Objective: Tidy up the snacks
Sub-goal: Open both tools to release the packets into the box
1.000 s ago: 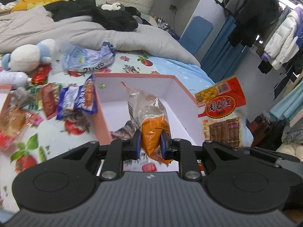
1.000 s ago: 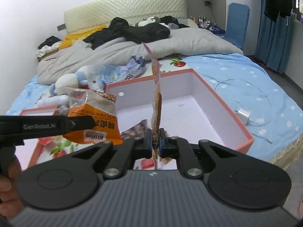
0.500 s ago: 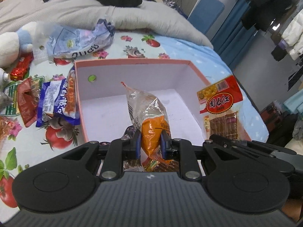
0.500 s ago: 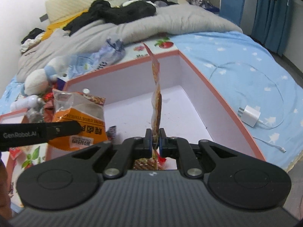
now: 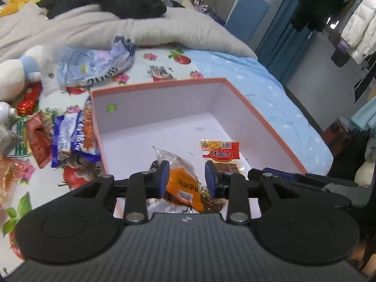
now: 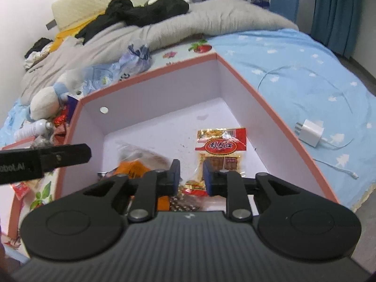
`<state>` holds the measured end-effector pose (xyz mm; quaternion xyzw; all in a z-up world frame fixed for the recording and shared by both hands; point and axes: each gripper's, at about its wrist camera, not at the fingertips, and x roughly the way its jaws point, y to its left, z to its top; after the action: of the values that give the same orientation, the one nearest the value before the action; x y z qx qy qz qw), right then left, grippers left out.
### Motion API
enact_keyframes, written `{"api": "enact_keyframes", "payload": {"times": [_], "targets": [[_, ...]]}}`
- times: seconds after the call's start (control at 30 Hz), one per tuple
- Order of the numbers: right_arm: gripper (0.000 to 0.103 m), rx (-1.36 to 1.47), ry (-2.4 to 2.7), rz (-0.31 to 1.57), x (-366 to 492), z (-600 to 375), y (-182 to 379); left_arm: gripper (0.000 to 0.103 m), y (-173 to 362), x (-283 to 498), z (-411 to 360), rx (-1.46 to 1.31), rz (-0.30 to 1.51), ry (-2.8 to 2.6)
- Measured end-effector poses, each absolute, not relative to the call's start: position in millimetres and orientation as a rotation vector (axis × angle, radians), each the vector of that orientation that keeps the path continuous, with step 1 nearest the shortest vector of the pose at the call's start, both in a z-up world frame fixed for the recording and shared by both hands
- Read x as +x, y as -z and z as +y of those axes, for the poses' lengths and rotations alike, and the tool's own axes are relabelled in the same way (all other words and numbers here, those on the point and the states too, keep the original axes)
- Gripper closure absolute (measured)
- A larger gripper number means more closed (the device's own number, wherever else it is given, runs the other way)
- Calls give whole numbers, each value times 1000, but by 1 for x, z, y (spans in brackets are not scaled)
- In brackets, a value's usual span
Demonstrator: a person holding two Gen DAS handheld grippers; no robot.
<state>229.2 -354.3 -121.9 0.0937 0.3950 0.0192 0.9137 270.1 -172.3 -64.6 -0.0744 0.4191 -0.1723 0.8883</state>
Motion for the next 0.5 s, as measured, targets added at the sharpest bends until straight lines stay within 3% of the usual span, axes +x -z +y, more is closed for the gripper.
{"api": "enact_keyframes", "payload": {"times": [0.5], "targets": [[75,189,-98,655,125,-321,63,65,3,142,-124,-189,737,318]]}}
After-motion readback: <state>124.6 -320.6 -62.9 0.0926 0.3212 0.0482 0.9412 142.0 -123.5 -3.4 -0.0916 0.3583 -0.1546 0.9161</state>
